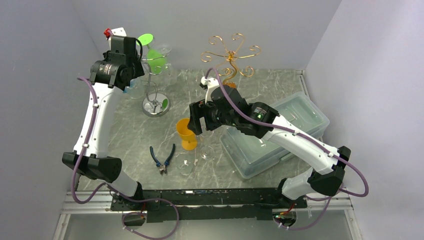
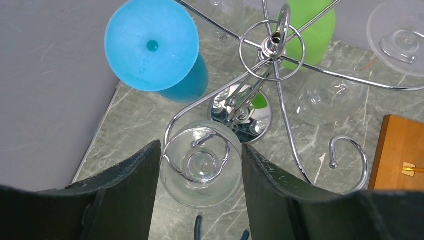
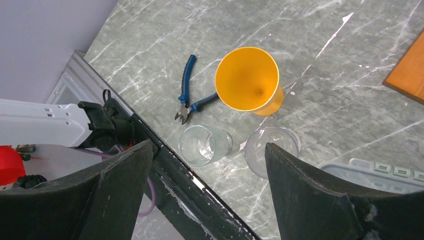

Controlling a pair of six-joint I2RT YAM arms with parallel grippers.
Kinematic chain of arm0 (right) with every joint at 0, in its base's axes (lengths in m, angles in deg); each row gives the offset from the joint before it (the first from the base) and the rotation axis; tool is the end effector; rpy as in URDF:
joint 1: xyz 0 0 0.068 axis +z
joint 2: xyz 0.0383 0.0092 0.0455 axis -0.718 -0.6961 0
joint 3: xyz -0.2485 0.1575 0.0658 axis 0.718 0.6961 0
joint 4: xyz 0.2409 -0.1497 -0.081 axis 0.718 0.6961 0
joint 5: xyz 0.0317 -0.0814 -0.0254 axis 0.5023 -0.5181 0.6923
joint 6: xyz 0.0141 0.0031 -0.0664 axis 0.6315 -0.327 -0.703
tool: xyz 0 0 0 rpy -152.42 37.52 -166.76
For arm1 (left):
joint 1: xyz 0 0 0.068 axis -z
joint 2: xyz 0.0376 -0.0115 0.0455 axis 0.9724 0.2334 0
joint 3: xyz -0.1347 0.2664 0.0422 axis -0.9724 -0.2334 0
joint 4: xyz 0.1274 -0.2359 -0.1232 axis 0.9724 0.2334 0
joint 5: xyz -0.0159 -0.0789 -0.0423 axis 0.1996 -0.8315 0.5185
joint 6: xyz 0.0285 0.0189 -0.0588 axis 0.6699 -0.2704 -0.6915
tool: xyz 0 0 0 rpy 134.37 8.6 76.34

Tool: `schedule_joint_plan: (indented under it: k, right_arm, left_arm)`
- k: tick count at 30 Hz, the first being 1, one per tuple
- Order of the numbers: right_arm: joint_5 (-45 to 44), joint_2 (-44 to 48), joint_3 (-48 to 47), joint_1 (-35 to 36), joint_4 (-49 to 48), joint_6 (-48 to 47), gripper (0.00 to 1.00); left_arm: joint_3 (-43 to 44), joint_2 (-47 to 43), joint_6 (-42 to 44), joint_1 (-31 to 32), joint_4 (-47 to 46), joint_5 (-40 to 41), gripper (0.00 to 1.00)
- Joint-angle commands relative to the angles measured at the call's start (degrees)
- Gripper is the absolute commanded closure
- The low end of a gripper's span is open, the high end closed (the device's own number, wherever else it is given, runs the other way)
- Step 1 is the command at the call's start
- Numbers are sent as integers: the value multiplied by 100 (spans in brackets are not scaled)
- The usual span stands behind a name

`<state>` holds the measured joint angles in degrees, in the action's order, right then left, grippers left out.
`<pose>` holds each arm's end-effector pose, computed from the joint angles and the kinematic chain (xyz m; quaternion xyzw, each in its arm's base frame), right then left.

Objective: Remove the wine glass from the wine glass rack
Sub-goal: Pick up the wine glass from the wine rack.

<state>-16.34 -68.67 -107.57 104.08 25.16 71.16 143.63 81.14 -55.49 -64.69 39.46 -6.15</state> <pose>0.1876 0.2964 0.4447 -0.2235 0.8473 0.3066 0.3717 0.3427 -0.0439 0.5090 -0.1903 0.8468 0.0933 0.4879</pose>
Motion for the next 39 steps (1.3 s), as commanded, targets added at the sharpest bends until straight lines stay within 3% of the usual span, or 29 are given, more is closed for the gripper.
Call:
schedule_joint_plan:
  k: [1, 39]
  right_arm:
    - [56, 112, -22, -19, -271, 50, 15]
    - [39, -69, -151, -19, -209, 11, 16]
  left_arm:
    - [315, -321, 141, 5, -272, 298, 75]
    - [167, -66, 239, -108, -755, 798, 77]
